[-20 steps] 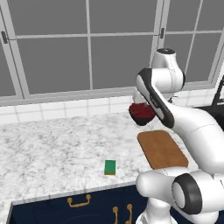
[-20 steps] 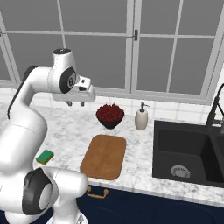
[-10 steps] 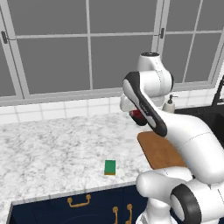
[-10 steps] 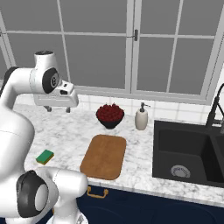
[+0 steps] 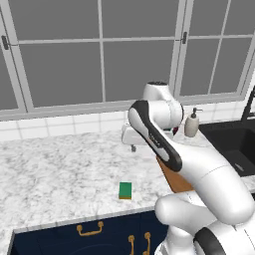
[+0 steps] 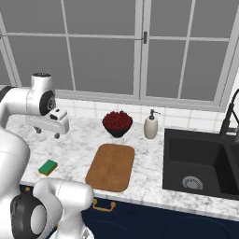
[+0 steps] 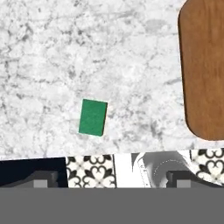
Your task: Pick up the sponge from the counter and clean the cutting board by briefly scrubbing or pressing down on the cutting board. Once finished, release the sponge.
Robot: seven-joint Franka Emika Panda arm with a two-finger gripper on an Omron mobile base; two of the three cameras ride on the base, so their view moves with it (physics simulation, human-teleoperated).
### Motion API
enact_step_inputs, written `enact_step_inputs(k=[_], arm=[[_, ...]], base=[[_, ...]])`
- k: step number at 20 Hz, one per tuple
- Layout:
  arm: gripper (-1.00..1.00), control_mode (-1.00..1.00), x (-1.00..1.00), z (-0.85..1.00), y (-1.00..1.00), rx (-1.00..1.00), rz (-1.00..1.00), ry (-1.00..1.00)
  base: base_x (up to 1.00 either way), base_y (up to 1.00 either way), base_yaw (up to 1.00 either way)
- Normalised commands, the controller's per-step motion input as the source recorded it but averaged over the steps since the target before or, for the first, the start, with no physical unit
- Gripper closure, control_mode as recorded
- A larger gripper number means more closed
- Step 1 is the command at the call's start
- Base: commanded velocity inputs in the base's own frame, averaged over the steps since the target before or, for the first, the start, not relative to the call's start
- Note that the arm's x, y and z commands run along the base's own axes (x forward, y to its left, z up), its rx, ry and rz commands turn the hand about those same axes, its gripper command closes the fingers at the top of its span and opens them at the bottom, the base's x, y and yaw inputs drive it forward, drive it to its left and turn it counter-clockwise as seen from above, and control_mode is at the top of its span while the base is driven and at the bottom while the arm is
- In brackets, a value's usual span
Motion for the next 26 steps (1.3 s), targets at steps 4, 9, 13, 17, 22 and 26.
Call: enact_step_inputs(k=[4, 9, 13, 17, 22, 26], arm=[[-1.0, -1.0, -0.22, -0.64, 0.34, 0.0, -0.09, 0.01], [-1.0, -1.0, 0.0, -0.61, 0.17, 0.0, 0.0, 0.07], [-1.0, -1.0, 0.01, -0.7, 0.24, 0.0, 0.0, 0.11], [-1.0, -1.0, 0.0, -0.64, 0.23, 0.0, 0.0, 0.1], [-1.0, -1.0, 0.17, -0.48, 0.16, 0.0, 0.0, 0.1], [-1.0, -1.0, 0.18, -0.28, 0.19, -0.01, 0.0, 0.06]], base=[[0.0, 0.0, 0.0], [0.0, 0.0, 0.0], [0.0, 0.0, 0.0], [0.0, 0.0, 0.0], [0.0, 0.0, 0.0], [0.0, 0.0, 0.0]])
